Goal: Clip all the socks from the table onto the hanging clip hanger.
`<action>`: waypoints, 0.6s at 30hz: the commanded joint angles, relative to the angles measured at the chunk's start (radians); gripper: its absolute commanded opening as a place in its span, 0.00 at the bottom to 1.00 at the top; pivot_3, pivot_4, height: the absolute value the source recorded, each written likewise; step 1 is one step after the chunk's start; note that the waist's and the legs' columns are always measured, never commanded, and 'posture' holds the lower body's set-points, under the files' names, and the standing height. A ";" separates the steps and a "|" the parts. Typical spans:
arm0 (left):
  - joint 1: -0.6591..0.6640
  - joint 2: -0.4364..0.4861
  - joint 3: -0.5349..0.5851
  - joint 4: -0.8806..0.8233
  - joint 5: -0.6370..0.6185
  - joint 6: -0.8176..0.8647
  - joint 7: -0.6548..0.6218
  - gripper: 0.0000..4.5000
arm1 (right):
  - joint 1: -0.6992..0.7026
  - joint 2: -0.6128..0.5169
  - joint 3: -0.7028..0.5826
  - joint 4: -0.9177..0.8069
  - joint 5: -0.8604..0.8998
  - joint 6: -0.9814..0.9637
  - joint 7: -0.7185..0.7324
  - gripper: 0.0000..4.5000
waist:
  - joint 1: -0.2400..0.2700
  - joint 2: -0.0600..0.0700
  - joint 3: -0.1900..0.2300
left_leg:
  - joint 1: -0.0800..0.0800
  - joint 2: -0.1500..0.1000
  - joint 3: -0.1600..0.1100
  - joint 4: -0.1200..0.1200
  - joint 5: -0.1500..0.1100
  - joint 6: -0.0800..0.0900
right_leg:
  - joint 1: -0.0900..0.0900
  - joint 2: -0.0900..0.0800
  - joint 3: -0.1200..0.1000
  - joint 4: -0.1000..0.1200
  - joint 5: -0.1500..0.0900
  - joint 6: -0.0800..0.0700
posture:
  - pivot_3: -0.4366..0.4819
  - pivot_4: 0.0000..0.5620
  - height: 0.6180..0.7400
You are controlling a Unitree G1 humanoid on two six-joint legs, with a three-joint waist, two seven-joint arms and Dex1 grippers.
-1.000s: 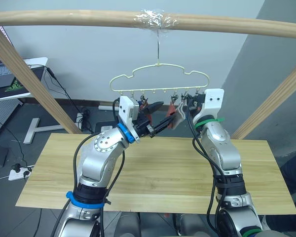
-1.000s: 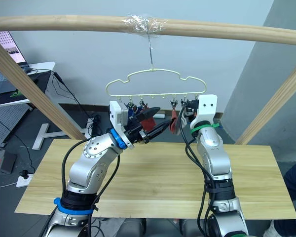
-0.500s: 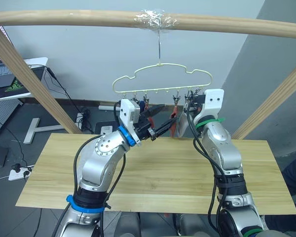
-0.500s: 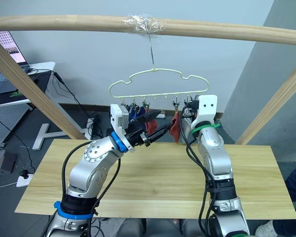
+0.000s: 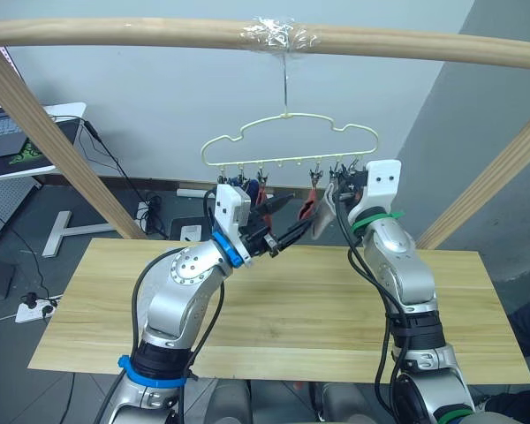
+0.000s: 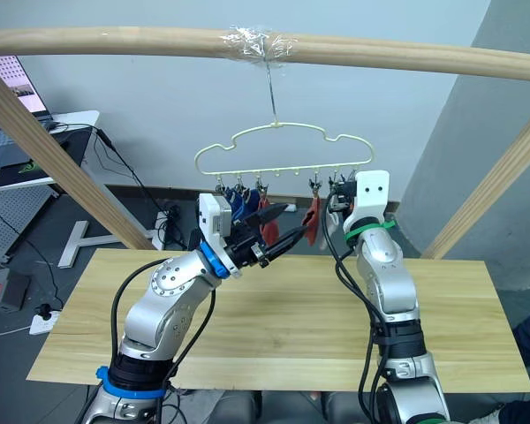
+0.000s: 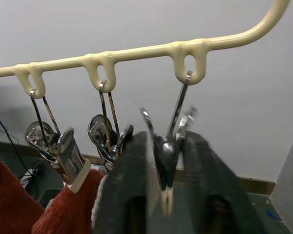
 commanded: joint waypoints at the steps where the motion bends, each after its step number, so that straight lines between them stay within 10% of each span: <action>1: -0.015 -0.003 -0.006 -0.035 -0.005 -0.018 -0.005 0.70 | -0.010 0.002 0.000 -0.029 -0.002 -0.010 -0.002 0.56 | 0.000 0.000 0.000 | 0.000 0.000 0.000 0.000 0.000 0.000 | 0.000 0.000 0.000 0.000 0.000 0.000 | 0.63 0.28 1.00; 18: -0.036 -0.004 -0.001 -0.035 -0.009 -0.017 -0.001 0.70 | -0.040 0.003 -0.002 -0.012 -0.009 -0.028 -0.006 0.64 | 0.000 0.000 0.000 | 0.000 0.000 0.000 0.000 0.000 0.000 | 0.000 0.000 0.000 0.000 0.000 0.000 | 0.63 0.29 1.00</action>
